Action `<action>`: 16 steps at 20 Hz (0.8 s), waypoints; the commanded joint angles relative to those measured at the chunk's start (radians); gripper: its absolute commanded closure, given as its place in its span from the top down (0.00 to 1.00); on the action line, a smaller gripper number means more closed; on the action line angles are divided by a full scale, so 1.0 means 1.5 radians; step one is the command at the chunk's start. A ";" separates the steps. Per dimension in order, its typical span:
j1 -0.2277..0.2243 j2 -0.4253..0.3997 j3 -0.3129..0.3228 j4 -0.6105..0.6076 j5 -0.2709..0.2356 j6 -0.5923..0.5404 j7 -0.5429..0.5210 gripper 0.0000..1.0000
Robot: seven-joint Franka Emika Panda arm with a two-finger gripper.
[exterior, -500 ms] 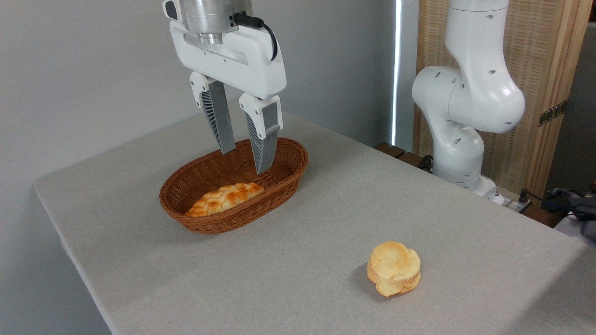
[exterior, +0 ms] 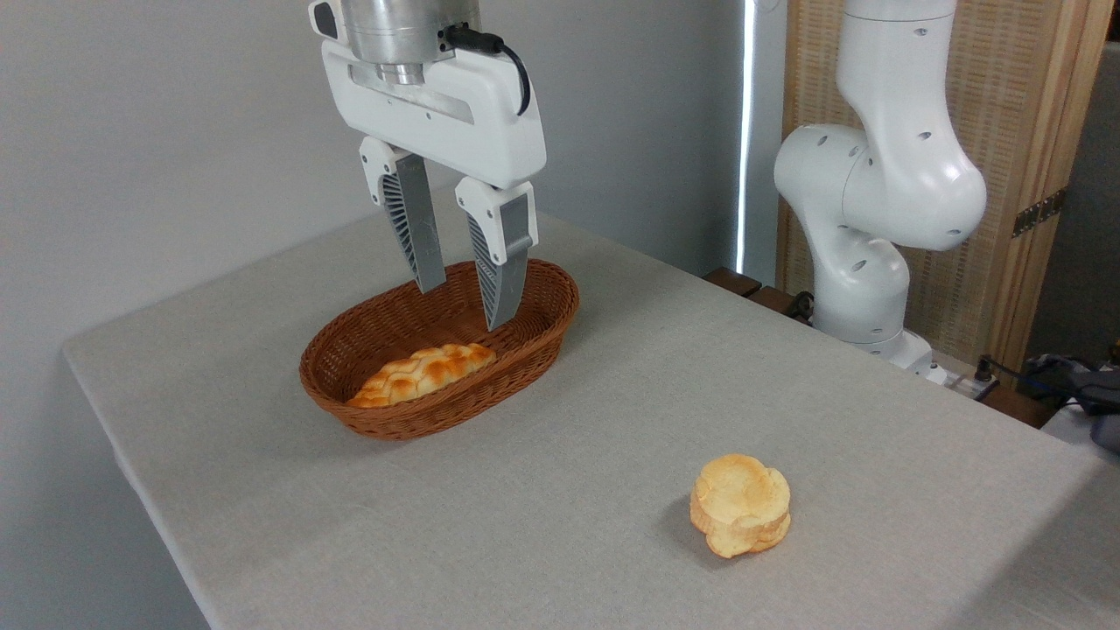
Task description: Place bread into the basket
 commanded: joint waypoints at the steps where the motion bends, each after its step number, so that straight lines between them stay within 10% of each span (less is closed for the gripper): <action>1: -0.007 -0.015 0.010 -0.011 -0.009 0.000 -0.006 1.00; 16: -0.008 -0.039 0.028 -0.023 -0.009 -0.001 -0.002 1.00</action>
